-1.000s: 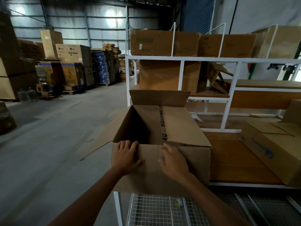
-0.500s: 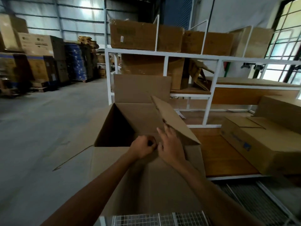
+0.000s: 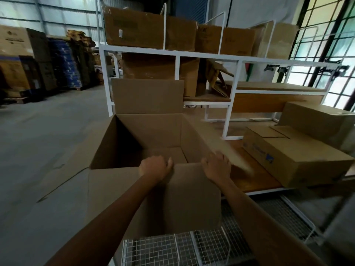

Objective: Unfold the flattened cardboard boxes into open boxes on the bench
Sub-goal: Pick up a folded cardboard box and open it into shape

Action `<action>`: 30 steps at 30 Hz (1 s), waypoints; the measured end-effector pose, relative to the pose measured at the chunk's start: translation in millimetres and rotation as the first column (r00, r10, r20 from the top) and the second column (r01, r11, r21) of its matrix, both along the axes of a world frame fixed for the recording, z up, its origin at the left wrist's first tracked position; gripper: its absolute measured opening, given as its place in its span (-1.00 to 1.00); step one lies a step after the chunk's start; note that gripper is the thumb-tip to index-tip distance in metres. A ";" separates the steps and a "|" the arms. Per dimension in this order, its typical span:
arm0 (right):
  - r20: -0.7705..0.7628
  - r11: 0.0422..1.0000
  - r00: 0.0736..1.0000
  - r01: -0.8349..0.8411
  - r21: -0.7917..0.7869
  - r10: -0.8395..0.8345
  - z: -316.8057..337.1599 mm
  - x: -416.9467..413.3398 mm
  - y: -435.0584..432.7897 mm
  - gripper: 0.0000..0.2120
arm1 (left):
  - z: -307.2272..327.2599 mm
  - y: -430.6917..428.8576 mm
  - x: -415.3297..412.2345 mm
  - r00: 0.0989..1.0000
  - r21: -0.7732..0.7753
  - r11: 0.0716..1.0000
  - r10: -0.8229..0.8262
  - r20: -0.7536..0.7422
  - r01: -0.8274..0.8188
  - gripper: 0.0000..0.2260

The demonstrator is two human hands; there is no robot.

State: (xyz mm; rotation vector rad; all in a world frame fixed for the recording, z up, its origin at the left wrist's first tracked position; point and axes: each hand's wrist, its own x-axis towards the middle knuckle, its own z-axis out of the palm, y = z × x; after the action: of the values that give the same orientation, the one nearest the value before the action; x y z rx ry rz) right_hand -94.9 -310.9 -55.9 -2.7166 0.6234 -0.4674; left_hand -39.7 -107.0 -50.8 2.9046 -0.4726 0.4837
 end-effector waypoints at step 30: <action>-0.059 0.955 0.954 -0.295 -0.027 0.293 26.2 75.2 -30.7 -0.77 | 21.5 29.0 60.5 0.999 -0.161 0.987 -0.006 -0.053 -0.003 -0.76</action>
State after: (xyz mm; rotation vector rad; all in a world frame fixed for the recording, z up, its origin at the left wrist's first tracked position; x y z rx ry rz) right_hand -19.7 -341.5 -29.7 -2.7992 0.2159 -0.3319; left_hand 20.8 -78.0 -29.3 2.7547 -0.4080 0.4224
